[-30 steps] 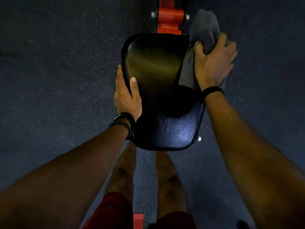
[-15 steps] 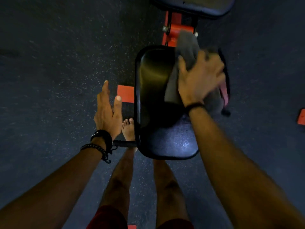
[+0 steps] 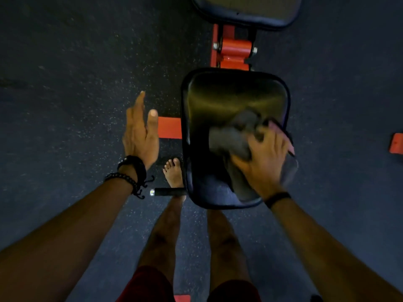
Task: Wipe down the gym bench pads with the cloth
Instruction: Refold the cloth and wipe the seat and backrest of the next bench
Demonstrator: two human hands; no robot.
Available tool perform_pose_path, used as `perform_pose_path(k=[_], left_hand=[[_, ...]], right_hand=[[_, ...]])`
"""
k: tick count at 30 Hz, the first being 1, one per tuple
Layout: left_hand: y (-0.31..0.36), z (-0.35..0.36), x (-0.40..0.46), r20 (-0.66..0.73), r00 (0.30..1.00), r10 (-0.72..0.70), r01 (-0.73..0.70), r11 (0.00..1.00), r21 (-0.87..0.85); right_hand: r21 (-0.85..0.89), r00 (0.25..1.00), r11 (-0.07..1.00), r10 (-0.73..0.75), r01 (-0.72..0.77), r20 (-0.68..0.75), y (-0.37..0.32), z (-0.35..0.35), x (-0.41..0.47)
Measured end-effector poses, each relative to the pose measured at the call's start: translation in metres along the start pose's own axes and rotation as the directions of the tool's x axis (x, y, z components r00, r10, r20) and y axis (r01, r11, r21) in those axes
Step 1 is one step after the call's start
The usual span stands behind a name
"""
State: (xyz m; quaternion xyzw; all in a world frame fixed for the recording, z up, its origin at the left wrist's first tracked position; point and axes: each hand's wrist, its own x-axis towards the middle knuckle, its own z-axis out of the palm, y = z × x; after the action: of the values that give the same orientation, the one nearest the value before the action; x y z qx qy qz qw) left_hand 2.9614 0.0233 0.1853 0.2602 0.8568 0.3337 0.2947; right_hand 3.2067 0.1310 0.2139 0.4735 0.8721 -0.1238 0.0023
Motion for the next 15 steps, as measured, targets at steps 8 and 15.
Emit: perform_pose_path(k=[8,15], left_hand=[[-0.010,-0.003,0.003,0.180,0.983,-0.038,0.031,0.998,0.046],[0.005,0.010,-0.013,0.290,0.956,-0.037,0.015,0.997,0.081]], right_hand=[[0.041,0.803,0.815,-0.578,0.579,0.145,-0.047,0.021,-0.073],[0.050,0.966,0.977,-0.214,0.209,0.148,0.068,0.006,-0.061]])
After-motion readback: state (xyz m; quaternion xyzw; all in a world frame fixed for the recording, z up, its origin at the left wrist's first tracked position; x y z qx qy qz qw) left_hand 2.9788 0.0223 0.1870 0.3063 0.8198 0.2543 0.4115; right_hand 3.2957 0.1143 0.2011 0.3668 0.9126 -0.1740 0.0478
